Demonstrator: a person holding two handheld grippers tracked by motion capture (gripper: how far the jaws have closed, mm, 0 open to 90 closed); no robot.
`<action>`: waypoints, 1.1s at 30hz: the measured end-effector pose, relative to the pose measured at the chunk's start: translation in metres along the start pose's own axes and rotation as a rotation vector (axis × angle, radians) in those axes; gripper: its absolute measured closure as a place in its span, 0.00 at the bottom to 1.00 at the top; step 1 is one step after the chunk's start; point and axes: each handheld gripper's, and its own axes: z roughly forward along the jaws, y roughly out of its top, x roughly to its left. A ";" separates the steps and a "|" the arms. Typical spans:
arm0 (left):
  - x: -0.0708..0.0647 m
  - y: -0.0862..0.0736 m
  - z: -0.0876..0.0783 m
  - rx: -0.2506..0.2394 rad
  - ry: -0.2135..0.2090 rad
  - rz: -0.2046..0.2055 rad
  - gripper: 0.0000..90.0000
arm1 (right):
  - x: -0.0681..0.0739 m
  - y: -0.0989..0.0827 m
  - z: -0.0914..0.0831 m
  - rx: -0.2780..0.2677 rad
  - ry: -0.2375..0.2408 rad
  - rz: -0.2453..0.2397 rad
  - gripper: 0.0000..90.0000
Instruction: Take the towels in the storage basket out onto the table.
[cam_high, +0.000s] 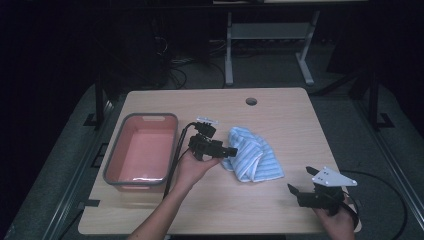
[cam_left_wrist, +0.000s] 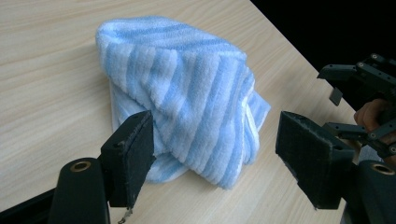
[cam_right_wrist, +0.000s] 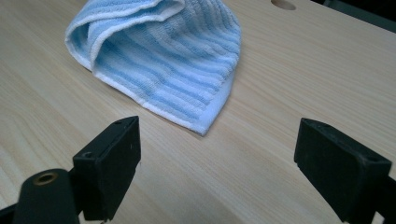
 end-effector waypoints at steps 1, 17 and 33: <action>0.000 -0.001 -0.001 0.003 -0.001 0.004 0.31 | 0.000 0.000 0.000 0.001 0.000 0.000 0.16; 0.003 -0.020 -0.009 -0.011 -0.020 -0.003 0.31 | 0.001 0.000 0.001 0.006 0.000 -0.003 0.16; -0.002 -0.042 -0.014 -0.020 -0.054 0.003 0.30 | 0.001 -0.001 0.002 0.008 0.000 -0.001 0.16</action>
